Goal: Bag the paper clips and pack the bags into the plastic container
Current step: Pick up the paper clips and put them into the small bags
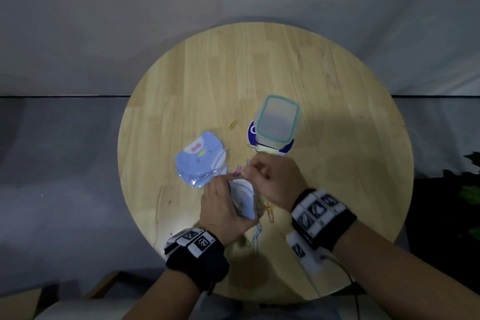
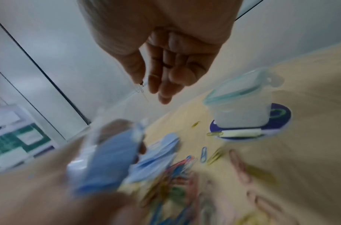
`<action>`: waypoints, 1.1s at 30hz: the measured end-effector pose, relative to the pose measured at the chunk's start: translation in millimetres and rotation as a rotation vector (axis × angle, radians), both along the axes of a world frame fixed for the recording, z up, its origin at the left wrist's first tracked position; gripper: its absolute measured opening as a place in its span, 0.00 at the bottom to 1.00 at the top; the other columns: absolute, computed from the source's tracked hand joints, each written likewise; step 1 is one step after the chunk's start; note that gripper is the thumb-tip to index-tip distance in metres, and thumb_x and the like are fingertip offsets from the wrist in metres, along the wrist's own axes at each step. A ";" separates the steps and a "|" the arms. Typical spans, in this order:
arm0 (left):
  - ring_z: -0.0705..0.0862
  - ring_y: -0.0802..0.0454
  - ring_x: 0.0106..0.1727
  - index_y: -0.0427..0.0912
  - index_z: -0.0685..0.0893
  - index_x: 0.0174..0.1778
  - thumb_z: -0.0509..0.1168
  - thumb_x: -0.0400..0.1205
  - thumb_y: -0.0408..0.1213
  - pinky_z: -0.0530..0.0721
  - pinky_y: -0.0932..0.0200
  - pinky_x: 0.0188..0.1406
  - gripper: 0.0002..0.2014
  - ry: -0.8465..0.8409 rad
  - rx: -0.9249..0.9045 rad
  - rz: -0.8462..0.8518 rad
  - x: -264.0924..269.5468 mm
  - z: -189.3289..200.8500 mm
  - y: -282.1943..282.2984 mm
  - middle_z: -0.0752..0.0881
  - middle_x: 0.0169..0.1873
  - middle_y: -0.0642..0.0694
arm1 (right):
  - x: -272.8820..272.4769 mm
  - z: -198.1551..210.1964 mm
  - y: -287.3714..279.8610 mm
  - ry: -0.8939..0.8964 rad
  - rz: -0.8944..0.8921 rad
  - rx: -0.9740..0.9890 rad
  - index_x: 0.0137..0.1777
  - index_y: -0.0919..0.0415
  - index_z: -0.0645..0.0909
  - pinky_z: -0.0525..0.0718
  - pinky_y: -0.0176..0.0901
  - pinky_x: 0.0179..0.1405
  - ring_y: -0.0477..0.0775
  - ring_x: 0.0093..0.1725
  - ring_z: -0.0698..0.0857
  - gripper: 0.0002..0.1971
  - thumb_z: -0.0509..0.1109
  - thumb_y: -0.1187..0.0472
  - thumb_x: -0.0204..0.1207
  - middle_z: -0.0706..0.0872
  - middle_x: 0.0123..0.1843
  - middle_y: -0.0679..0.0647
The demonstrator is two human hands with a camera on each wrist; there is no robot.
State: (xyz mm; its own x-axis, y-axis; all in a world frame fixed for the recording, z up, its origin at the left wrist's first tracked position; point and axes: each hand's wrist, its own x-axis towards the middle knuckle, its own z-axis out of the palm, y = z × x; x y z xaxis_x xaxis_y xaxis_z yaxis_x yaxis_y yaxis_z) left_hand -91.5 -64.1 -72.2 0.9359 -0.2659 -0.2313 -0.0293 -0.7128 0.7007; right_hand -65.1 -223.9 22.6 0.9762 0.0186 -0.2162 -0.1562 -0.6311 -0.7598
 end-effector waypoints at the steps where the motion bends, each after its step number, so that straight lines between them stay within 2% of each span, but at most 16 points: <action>1: 0.79 0.48 0.40 0.49 0.78 0.35 0.58 0.68 0.54 0.79 0.48 0.41 0.13 -0.021 0.045 0.001 2.4 2.3 5.3 0.79 0.36 0.52 | 15.8 -8.0 -0.6 0.004 0.024 -0.032 0.45 0.59 0.83 0.79 0.42 0.41 0.49 0.38 0.83 0.05 0.67 0.60 0.74 0.87 0.37 0.51; 2: 0.79 0.48 0.41 0.50 0.79 0.37 0.56 0.69 0.55 0.79 0.48 0.41 0.14 -0.066 0.086 0.002 3.4 2.3 10.4 0.79 0.38 0.53 | 31.9 -17.4 -0.4 0.027 0.080 -0.090 0.53 0.62 0.82 0.81 0.46 0.50 0.56 0.48 0.85 0.09 0.65 0.65 0.75 0.88 0.47 0.56; 4: 0.80 0.47 0.46 0.47 0.81 0.45 0.52 0.71 0.59 0.78 0.49 0.45 0.22 -0.106 0.124 0.031 5.2 12.1 17.8 0.80 0.43 0.52 | 60.2 -32.7 3.3 0.153 0.239 -0.273 0.71 0.65 0.72 0.76 0.51 0.66 0.63 0.67 0.78 0.23 0.62 0.72 0.74 0.79 0.68 0.64; 6: 0.80 0.45 0.50 0.44 0.83 0.50 0.50 0.73 0.60 0.77 0.50 0.49 0.27 -0.121 0.158 0.035 6.2 11.0 27.0 0.81 0.47 0.50 | 82.3 -39.5 11.8 0.249 0.356 -0.400 0.78 0.64 0.61 0.72 0.51 0.70 0.63 0.73 0.73 0.32 0.59 0.76 0.73 0.69 0.76 0.63; 9: 0.79 0.45 0.57 0.42 0.83 0.54 0.50 0.75 0.62 0.74 0.50 0.58 0.30 -0.092 0.186 -0.011 6.1 7.4 37.5 0.82 0.51 0.52 | 108.1 -49.6 23.6 0.294 0.461 -0.476 0.80 0.67 0.53 0.66 0.52 0.76 0.63 0.79 0.64 0.33 0.56 0.77 0.74 0.58 0.82 0.63; 12: 0.78 0.44 0.56 0.39 0.79 0.60 0.53 0.76 0.60 0.76 0.49 0.59 0.30 -0.094 0.149 0.017 3.6 11.9 38.5 0.81 0.53 0.47 | 125.5 -70.2 27.8 0.316 0.537 -0.614 0.80 0.68 0.49 0.61 0.56 0.79 0.65 0.81 0.56 0.35 0.59 0.75 0.74 0.51 0.84 0.64; 15: 0.78 0.40 0.56 0.36 0.74 0.67 0.61 0.74 0.54 0.78 0.48 0.55 0.31 -0.132 0.115 0.061 1.4 19.7 32.9 0.80 0.55 0.41 | 129.2 -82.2 26.8 0.335 0.565 -0.688 0.79 0.69 0.49 0.62 0.56 0.79 0.66 0.81 0.55 0.36 0.60 0.75 0.73 0.48 0.84 0.64; 19: 0.79 0.39 0.55 0.38 0.73 0.67 0.62 0.70 0.54 0.79 0.47 0.52 0.33 -0.130 0.105 0.044 6.4 20.1 26.9 0.79 0.55 0.43 | 102.4 -81.0 17.9 0.208 0.551 -0.706 0.72 0.71 0.64 0.71 0.56 0.70 0.67 0.72 0.70 0.28 0.62 0.75 0.70 0.66 0.75 0.65; 24: 0.78 0.39 0.52 0.40 0.72 0.67 0.63 0.61 0.56 0.79 0.49 0.49 0.39 -0.138 0.119 -0.003 13.9 19.0 20.6 0.78 0.53 0.43 | 27.5 -78.9 -5.0 0.196 0.505 -0.584 0.73 0.68 0.64 0.71 0.55 0.70 0.65 0.72 0.68 0.28 0.62 0.75 0.71 0.67 0.74 0.63; 25: 0.78 0.39 0.52 0.41 0.71 0.67 0.62 0.60 0.56 0.78 0.49 0.48 0.39 -0.146 0.123 -0.005 15.0 19.1 19.9 0.78 0.53 0.43 | 13.5 -79.3 -8.9 0.190 0.507 -0.566 0.74 0.68 0.63 0.70 0.55 0.72 0.66 0.73 0.67 0.28 0.62 0.72 0.73 0.67 0.74 0.64; 27: 0.77 0.40 0.52 0.40 0.72 0.67 0.62 0.61 0.56 0.78 0.50 0.47 0.39 -0.153 0.124 -0.009 16.0 19.9 18.5 0.78 0.53 0.44 | -11.2 -79.0 -14.2 0.212 0.479 -0.512 0.77 0.68 0.61 0.65 0.54 0.77 0.65 0.76 0.64 0.29 0.63 0.61 0.77 0.64 0.77 0.64; 29: 0.78 0.40 0.52 0.39 0.73 0.67 0.61 0.60 0.56 0.77 0.51 0.46 0.39 -0.145 0.130 -0.020 15.3 19.6 17.6 0.78 0.52 0.43 | -30.6 -74.8 -17.3 0.268 0.449 -0.452 0.78 0.67 0.59 0.64 0.52 0.78 0.63 0.77 0.61 0.37 0.67 0.48 0.75 0.62 0.78 0.63; 30: 0.78 0.39 0.52 0.38 0.73 0.67 0.61 0.60 0.56 0.78 0.51 0.47 0.39 -0.145 0.133 -0.029 14.6 19.3 17.2 0.79 0.52 0.43 | -37.3 -72.5 -17.3 0.288 0.440 -0.443 0.78 0.66 0.58 0.64 0.52 0.77 0.62 0.77 0.60 0.41 0.69 0.45 0.72 0.62 0.78 0.62; 31: 0.79 0.39 0.52 0.38 0.73 0.67 0.62 0.60 0.56 0.78 0.50 0.47 0.39 -0.145 0.135 -0.037 13.7 18.5 16.6 0.79 0.52 0.43 | -42.3 -71.7 -16.3 0.293 0.424 -0.452 0.78 0.65 0.58 0.65 0.52 0.76 0.62 0.77 0.61 0.42 0.71 0.45 0.70 0.63 0.77 0.61; 33: 0.79 0.39 0.53 0.39 0.73 0.66 0.63 0.62 0.56 0.80 0.48 0.50 0.38 -0.142 0.133 -0.040 10.7 18.5 14.4 0.79 0.53 0.43 | -47.8 -73.5 -11.1 0.262 0.355 -0.463 0.75 0.63 0.64 0.70 0.51 0.73 0.61 0.72 0.65 0.35 0.71 0.50 0.71 0.68 0.72 0.60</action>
